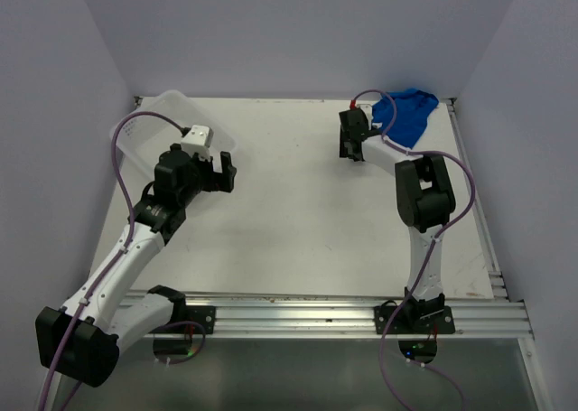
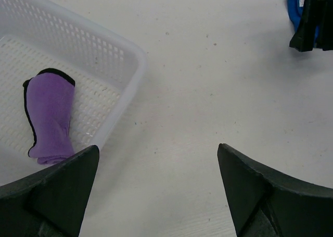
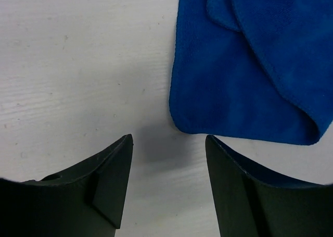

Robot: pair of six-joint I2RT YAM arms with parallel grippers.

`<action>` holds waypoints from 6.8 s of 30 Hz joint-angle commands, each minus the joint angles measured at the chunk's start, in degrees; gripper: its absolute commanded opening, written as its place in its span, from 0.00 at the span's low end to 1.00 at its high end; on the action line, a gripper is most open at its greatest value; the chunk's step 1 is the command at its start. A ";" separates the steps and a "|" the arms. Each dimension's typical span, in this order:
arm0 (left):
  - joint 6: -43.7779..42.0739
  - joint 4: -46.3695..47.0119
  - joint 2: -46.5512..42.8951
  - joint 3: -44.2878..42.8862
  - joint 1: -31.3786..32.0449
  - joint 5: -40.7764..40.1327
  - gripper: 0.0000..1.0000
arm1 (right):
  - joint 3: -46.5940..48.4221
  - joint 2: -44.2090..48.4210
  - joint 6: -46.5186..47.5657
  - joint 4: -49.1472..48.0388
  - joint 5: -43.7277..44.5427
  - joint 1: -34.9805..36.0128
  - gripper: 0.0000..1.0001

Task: Roll the towels
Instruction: Move the towel to the center of the board, then flatten the towel

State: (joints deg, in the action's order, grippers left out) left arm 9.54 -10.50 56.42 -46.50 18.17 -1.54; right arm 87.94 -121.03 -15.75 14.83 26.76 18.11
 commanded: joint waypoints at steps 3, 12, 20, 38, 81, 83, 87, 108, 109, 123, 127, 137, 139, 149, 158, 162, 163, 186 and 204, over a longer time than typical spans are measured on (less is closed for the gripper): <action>0.92 1.19 1.84 -2.28 0.81 2.77 1.00 | 8.46 -4.38 1.07 4.84 -5.14 -3.24 0.60; 0.13 -0.31 4.04 -3.60 1.25 2.33 1.00 | 16.29 -10.27 1.42 12.24 -12.78 -5.10 0.36; -0.75 -1.98 3.08 -3.77 1.25 -2.41 1.00 | 9.30 -6.68 4.14 11.54 -23.42 -4.23 0.00; -0.75 0.22 -0.96 -0.78 1.07 -6.72 1.00 | -18.68 20.84 -10.70 2.41 -26.50 35.21 0.00; 26.75 6.90 -17.48 24.43 1.16 6.11 0.97 | -10.52 10.22 -13.70 11.62 -5.06 42.36 0.47; 27.37 7.16 -18.45 25.49 1.16 6.37 0.96 | -10.07 9.24 -13.70 11.54 -4.97 42.36 0.46; 28.07 7.51 -19.25 28.30 1.16 6.37 0.95 | -10.07 8.27 -14.13 11.63 -4.35 42.36 0.20; 31.33 16.64 -14.24 34.02 1.16 11.56 0.91 | -45.54 48.76 -33.20 5.21 3.80 40.69 0.00; 31.50 17.09 -13.71 34.11 1.25 12.08 0.90 | -47.40 54.01 -34.34 5.56 4.61 40.52 0.00; 25.81 19.73 -3.96 30.16 2.48 9.28 0.82 | -67.46 80.86 -50.08 20.23 9.80 39.99 0.00; 22.11 19.90 0.87 22.87 3.36 9.44 0.80 | -67.81 82.00 -52.10 25.58 10.85 39.99 0.00; 14.19 21.40 22.75 4.77 16.79 11.03 0.71 | -69.66 87.46 -55.97 30.34 14.63 39.99 0.00; 13.05 20.61 26.88 3.18 20.31 9.99 0.69 | -69.66 87.28 -56.14 30.17 14.98 39.99 0.01; 9.27 15.08 38.23 -4.38 24.80 2.69 0.66 | -71.50 88.86 -55.62 28.68 14.46 40.07 0.01; 9.18 15.95 43.06 -5.62 25.33 2.69 0.49 | -70.54 89.30 -54.57 28.76 14.98 39.99 0.00; 8.92 15.86 43.51 -5.88 25.33 1.80 0.28 | -69.75 89.22 -54.21 28.94 15.60 39.99 0.00; 8.92 15.60 43.33 -6.06 25.42 -0.02 0.14 | -69.84 89.48 -54.21 28.94 15.77 39.99 0.00; 5.31 -13.40 11.96 -5.53 24.98 -25.35 0.06 | -63.69 77.27 -26.80 11.72 -2.84 12.06 0.00; 12.43 -12.61 3.87 2.12 24.80 -12.79 0.16 | -48.58 54.33 -13.00 3.36 -21.85 -7.65 0.00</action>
State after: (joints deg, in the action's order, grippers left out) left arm 19.59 -23.79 61.89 -44.51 43.03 -16.91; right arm 34.44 -64.29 -32.88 20.82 6.28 11.31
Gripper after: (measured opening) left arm 0.162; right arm 0.015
